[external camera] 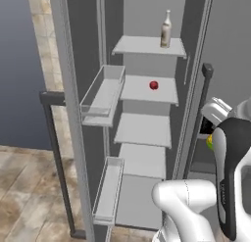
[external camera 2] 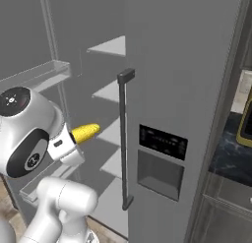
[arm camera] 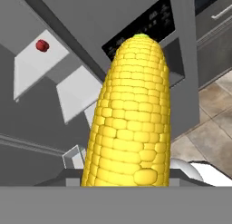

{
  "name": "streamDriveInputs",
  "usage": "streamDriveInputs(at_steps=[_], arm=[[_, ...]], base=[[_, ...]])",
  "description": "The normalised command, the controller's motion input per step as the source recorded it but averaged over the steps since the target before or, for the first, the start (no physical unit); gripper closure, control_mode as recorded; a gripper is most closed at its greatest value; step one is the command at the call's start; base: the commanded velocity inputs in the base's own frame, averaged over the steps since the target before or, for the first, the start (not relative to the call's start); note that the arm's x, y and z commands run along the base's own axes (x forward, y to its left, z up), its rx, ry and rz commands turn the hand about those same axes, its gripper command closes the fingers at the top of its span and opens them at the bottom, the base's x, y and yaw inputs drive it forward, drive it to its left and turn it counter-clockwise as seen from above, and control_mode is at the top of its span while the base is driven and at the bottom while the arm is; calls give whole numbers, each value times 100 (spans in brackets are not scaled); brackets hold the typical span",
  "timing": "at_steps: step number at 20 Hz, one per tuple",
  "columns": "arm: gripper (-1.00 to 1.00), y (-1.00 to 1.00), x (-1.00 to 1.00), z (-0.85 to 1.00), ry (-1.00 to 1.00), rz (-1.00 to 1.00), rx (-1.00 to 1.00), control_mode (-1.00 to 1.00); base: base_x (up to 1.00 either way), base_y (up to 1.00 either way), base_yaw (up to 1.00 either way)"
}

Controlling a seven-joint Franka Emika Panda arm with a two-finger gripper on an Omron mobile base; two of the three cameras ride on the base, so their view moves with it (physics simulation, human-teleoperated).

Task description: Place the liquor on the top shelf of the fridge to keep it out of children's reach, and place the corn and bell pepper on lower shelves for easy access.

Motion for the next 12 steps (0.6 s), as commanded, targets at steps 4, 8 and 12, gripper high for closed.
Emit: streamDriveInputs(at_steps=[4, 8, 12], arm=[[100, 0, 0, 0, 0, 0, 0, 100], [100, 0, 0, 0, 0, 0, 0, 100], [100, 0, 0, 0, 0, 0, 0, 100]], base=[[33, 19, -26], [41, 25, -23], [46, 33, -20]])
